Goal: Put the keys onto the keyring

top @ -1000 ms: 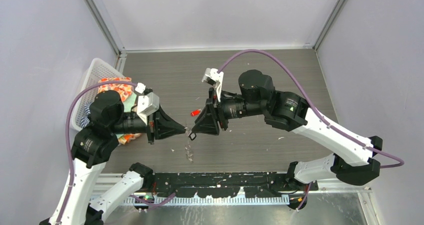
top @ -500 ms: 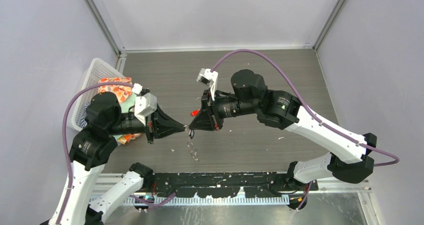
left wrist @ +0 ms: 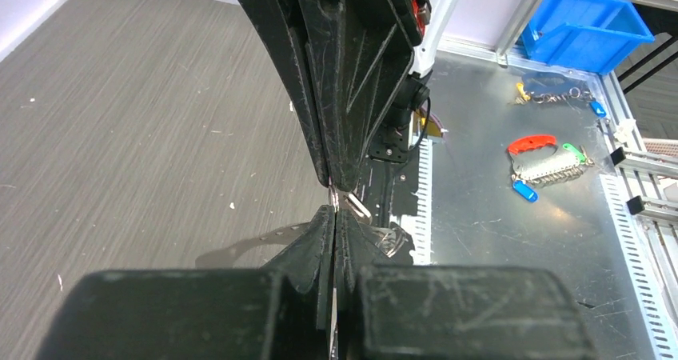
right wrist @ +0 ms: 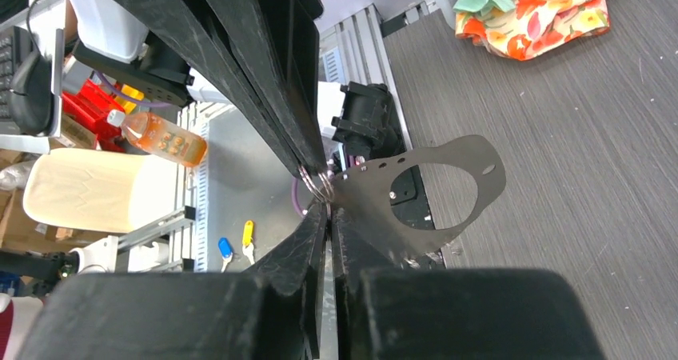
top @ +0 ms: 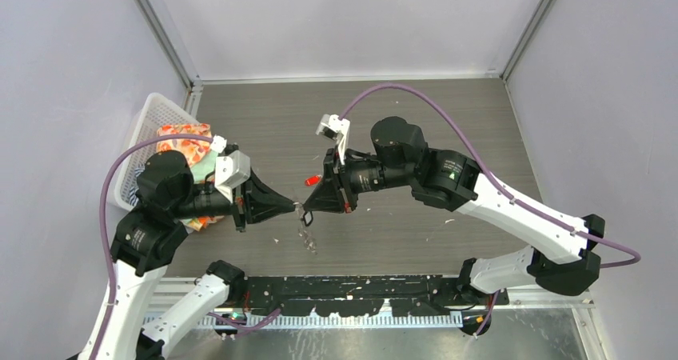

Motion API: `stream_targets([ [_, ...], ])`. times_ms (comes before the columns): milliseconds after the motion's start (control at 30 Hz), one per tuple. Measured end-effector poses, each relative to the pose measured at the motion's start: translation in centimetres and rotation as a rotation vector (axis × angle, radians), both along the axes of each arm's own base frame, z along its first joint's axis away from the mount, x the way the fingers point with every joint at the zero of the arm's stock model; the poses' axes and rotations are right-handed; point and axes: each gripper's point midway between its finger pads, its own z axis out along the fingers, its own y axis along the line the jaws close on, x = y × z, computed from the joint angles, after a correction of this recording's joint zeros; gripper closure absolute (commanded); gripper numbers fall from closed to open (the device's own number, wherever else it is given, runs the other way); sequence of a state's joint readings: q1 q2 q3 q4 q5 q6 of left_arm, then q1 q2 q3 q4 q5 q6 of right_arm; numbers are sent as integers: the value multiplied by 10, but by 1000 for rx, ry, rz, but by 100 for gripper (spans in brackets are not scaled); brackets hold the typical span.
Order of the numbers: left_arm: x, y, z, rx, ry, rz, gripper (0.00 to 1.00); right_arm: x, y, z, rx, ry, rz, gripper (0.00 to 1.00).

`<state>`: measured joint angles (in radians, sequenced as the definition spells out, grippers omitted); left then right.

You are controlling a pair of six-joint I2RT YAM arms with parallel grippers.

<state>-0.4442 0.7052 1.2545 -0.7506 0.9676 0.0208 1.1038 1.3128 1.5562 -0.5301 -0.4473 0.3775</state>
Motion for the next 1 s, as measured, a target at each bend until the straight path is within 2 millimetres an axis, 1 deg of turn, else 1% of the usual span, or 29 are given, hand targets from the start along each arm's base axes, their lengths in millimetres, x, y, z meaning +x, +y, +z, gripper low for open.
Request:
stream_targets([
  [167, 0, -1, 2, -10, 9, 1, 100, -3, -2, -10, -8, 22, 4, 86],
  [367, 0, -1, 5, -20, 18, 3, 100, -4, -1, -10, 6, 25, 10, 85],
  [400, 0, -2, 6, -22, 15, 4, 100, -4, -1, -9, 7, 25, 12, 83],
  [433, 1, -2, 7, -27, 9, 4, 100, -5, -1, -10, 4, 27, 14, 79],
  [533, 1, -2, 10, -36, 4, 4, 100, -4, -4, -13, -12, 27, 14, 61],
  [567, 1, -3, 11, -39, 5, 4, 100, -4, -6, -14, -22, 25, 15, 58],
  [600, 1, -3, 11, -40, 5, 5, 100, -4, -8, -13, -31, 18, 15, 53],
  [667, 1, -3, 12, -44, 4, 4, 100, -2, -14, -8, -42, -8, 12, 48],
  [833, -1, -4, 15, -54, 19, -8, 100, 4, -21, 24, 21, -127, 14, 44],
  [1000, -7, -6, 19, -74, 41, -35, 100, 4, -21, 35, 63, -194, 36, 44],
])
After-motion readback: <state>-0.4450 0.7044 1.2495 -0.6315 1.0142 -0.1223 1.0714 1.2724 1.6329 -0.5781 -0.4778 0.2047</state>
